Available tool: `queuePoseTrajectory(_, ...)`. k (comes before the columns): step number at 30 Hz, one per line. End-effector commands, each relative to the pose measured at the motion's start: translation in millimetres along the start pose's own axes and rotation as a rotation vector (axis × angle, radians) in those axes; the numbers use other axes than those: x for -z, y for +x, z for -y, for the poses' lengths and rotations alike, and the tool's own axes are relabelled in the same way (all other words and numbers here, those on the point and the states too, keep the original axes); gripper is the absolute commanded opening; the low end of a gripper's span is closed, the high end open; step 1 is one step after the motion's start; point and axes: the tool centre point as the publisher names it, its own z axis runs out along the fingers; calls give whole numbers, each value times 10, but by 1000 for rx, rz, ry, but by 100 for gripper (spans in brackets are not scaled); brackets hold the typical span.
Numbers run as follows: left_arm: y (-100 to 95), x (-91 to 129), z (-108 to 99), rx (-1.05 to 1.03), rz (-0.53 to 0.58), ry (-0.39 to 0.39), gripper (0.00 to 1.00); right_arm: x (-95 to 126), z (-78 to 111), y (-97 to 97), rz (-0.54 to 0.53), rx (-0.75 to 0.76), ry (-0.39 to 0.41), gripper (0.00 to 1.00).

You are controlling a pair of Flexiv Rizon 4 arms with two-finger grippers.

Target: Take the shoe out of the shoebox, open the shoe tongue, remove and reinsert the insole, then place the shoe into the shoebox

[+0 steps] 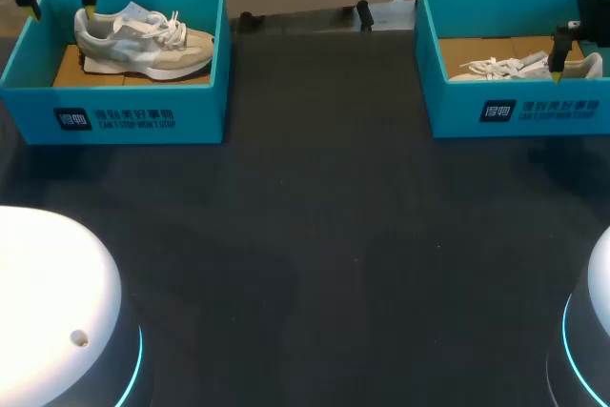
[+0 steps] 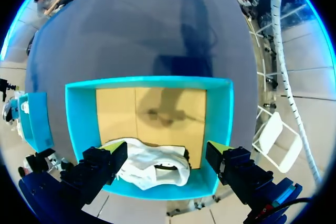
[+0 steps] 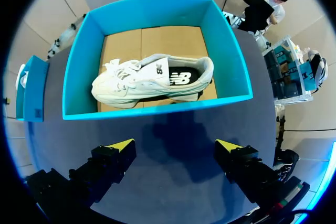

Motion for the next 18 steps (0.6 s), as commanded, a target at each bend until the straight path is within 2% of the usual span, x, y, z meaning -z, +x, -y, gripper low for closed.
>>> queuePoseTrajectory(1,38,-2,-100,-1,7,22,100,1,11,-1,-1,-1,-2,100)
queuePoseTrajectory(7,38,-2,-100,-1,7,22,100,1,11,-1,-1,-1,-2,100)
queuePoseTrajectory(9,61,-77,-128,-44,24,50,100,1,11,-1,-1,-1,-2,100)
queuePoseTrajectory(10,69,-97,-147,-52,30,40,100,1,11,-1,-1,-1,-2,100)
queuePoseTrajectory(15,156,-292,-355,-128,4,-2,100,1,11,-1,-1,-1,-2,100)
queuePoseTrajectory(18,245,-380,-467,-151,-8,8,100,1,11,-1,-1,-1,-2,100)
